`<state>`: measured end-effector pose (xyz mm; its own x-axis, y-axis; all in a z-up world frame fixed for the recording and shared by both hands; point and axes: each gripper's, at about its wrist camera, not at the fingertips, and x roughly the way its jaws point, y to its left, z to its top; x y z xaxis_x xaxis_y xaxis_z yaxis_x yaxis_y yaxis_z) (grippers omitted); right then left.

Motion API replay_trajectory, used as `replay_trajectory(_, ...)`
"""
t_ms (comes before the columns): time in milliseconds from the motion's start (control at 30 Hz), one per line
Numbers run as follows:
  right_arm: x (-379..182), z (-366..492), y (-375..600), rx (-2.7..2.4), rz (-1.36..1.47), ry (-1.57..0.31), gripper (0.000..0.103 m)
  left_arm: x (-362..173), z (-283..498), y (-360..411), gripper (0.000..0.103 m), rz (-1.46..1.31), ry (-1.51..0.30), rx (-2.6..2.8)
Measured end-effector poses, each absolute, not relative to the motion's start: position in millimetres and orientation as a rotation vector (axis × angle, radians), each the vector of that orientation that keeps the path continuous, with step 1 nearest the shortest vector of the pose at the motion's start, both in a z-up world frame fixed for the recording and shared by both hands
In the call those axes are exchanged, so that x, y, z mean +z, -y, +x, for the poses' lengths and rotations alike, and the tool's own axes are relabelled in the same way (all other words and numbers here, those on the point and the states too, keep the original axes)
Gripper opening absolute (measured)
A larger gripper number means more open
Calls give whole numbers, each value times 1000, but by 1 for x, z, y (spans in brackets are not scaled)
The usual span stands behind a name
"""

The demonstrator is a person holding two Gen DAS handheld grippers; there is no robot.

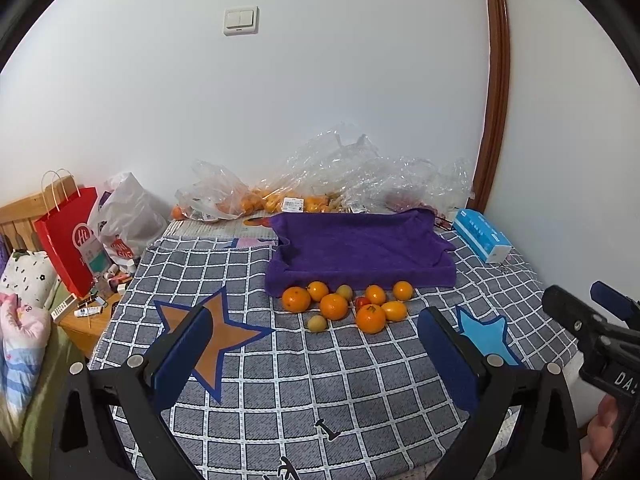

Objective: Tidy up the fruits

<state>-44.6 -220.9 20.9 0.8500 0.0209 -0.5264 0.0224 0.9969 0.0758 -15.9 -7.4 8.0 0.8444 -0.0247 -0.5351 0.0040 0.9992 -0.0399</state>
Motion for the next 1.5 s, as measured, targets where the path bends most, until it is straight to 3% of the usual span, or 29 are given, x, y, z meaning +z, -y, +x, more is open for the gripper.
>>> replay_trajectory(1500, 18, -50, 214, 17, 116, -519, 103, 2, -18, 3, 103, -60, -568, -10)
